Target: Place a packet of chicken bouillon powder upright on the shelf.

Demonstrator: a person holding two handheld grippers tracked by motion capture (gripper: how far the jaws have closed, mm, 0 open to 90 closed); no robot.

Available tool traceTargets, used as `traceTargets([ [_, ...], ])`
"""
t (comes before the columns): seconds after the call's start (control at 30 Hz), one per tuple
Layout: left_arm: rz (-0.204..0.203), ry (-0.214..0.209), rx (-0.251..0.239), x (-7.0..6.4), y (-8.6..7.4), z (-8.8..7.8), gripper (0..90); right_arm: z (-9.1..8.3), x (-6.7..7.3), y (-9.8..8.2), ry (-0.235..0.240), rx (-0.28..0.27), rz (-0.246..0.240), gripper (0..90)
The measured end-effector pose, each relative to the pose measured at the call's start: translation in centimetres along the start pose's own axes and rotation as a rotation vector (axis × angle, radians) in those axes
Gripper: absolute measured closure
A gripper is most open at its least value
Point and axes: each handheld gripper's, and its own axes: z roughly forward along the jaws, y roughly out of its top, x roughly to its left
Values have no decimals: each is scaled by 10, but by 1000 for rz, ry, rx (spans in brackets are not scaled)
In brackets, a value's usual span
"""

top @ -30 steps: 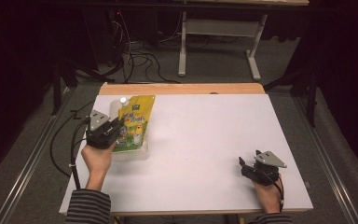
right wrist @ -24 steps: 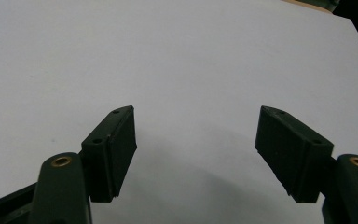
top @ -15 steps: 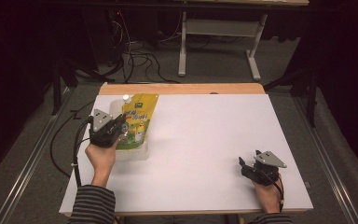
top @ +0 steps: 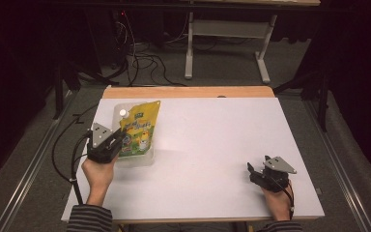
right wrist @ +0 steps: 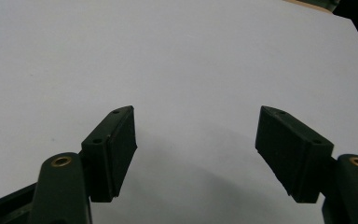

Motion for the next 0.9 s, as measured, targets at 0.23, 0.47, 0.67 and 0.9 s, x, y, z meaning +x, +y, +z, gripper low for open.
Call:
traceTargets([
  [0.23,-12,8,1,-1,-12,-6,848,1,1,0,-3,10,-16,293],
  [0.47,-61,14,11,5,-25,-8,847,1,1,0,-3,10,-16,293],
  [0.67,-116,6,5,13,-38,-11,821,1,1,1,-3,12,-18,293],
  [0.9,-164,2,-12,17,-44,-17,667,0,1,0,-2,8,-11,292],
])
